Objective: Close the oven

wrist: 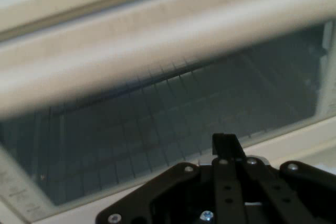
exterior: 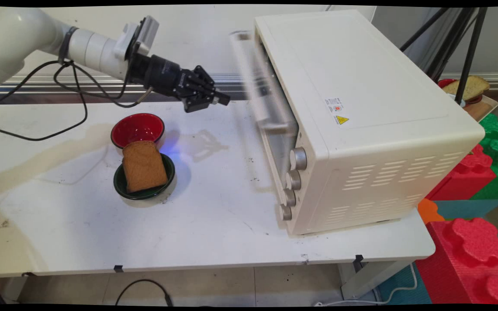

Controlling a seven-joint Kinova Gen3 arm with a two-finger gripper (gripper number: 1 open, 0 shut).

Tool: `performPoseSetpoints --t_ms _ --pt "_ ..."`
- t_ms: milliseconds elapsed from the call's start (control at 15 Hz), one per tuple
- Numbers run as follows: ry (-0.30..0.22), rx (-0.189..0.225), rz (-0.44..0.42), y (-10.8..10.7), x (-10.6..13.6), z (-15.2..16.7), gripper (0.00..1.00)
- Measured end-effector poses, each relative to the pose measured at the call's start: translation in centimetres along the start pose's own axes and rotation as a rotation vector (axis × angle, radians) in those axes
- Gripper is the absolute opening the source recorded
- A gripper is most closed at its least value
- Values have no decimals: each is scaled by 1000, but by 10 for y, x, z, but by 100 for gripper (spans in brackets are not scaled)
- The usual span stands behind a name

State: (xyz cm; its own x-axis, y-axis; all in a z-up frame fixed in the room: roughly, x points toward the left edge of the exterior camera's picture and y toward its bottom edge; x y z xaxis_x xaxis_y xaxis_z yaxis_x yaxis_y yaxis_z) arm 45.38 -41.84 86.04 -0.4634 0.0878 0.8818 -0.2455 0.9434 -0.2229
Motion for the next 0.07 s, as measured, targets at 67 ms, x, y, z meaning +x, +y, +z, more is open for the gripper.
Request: performPoseSetpoints --t_ms 67 --pt "4 2 1 -1 3 3 0"
